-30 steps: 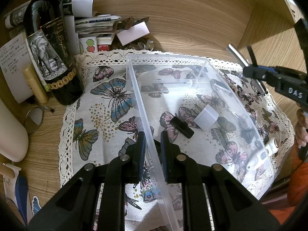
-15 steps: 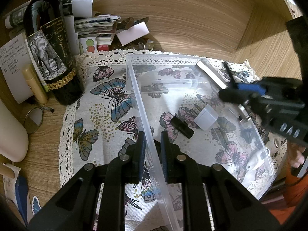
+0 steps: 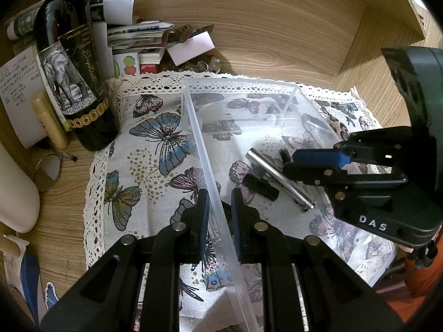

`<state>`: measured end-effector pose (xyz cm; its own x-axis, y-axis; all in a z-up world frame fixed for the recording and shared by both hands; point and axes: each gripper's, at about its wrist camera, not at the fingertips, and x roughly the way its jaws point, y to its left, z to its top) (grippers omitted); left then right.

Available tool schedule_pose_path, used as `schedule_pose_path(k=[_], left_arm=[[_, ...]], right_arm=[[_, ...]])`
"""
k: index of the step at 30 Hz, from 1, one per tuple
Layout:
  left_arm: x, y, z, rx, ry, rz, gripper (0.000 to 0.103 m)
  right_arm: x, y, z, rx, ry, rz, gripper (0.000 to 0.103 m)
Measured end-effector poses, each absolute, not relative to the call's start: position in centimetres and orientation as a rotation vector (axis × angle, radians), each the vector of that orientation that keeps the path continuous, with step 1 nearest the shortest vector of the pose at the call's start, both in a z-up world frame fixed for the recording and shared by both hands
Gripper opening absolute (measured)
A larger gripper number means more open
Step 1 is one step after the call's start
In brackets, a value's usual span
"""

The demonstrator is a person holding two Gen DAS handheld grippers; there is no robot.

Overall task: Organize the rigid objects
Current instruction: 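Carry the silver tube into the clear box and release it, then reach to the metal keyring on the cloth and grasp it with the right tool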

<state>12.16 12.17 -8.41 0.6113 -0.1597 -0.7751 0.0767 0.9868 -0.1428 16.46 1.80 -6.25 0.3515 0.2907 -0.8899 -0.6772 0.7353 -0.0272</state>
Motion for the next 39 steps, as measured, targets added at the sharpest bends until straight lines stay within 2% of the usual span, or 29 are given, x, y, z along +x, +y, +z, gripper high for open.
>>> schedule_pose_path(k=[5,11,15,25,39], left_arm=[[12.2,12.2,-8.4,-0.099,0.903,-0.136,0.015],[12.1,12.2,-8.4,-0.097,0.903,-0.136,0.015],[12.1,12.2,-8.4,-0.098,0.903,-0.136,0.015],[12.1,12.2,-8.4,-0.098,0.902,-0.137,0.015],[12.1,12.2,-8.5,-0.092,0.904,-0.135,0.015]], right_arm=[[16.5,1.3,-5.4,-0.42,1.008,0.644,0.015],[16.5,-0.5,-3.2,-0.384,0.952,0.602,0.023],[16.3,-2.5,-1.2,-0.362,0.892,0.545,0.039],[15.9,-7.7,0.2,-0.33,0.865,0.389,0.039],[18.8,-11.1,-8.0,-0.312,1.133,0.298,0.039]])
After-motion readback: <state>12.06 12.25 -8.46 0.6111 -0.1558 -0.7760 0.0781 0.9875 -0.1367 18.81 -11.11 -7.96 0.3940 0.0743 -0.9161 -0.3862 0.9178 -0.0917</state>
